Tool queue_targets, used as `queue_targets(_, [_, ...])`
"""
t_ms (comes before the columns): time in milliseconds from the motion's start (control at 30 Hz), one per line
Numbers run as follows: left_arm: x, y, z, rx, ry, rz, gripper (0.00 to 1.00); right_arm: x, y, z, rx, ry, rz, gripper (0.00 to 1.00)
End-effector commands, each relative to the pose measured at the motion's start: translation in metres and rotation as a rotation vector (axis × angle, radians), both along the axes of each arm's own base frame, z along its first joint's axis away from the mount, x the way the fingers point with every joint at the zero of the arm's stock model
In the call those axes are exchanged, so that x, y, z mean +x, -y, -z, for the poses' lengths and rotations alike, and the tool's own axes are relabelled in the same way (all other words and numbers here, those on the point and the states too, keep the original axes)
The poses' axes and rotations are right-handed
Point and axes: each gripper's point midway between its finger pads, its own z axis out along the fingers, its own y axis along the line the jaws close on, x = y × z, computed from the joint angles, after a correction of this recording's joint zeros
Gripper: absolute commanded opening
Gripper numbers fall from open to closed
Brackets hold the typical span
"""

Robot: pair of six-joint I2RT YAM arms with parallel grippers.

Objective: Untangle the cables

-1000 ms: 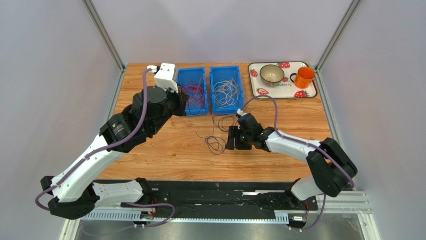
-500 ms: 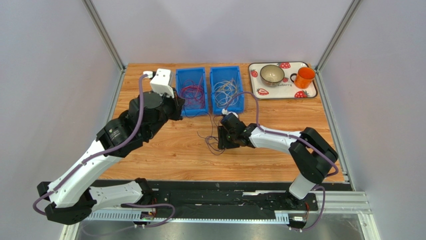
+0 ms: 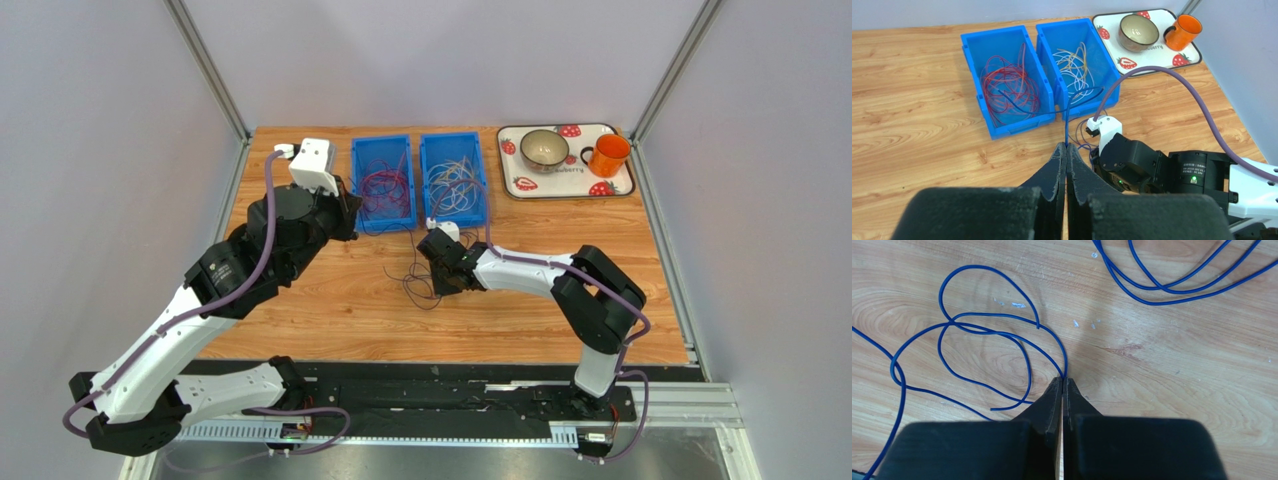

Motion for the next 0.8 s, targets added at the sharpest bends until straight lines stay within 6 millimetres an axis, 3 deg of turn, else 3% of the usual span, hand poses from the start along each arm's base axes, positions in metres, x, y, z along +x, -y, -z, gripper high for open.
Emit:
queue_targets(0, [-0.002, -0.007, -0.013, -0.015, 0.039, -0.004, 0.00, 0.002, 0.021, 0.014, -0.123, 0.008, 0.036, 0.00])
queue_targets(200, [-0.005, -0.039, -0.044, 0.027, 0.097, -0.080, 0.00, 0.006, 0.044, 0.003, -0.175, 0.060, 0.064, 0.00])
queue_targets(400, [-0.019, -0.094, -0.080, 0.065, 0.190, -0.218, 0.00, 0.011, 0.092, -0.001, -0.189, 0.055, 0.151, 0.00])
queue_targets(567, [-0.029, -0.132, -0.089, 0.105, 0.225, -0.340, 0.00, 0.015, 0.136, -0.012, -0.161, 0.055, 0.250, 0.00])
queue_targets(767, [-0.041, -0.159, -0.097, 0.090, 0.262, -0.407, 0.00, 0.018, 0.165, -0.027, -0.131, 0.071, 0.313, 0.00])
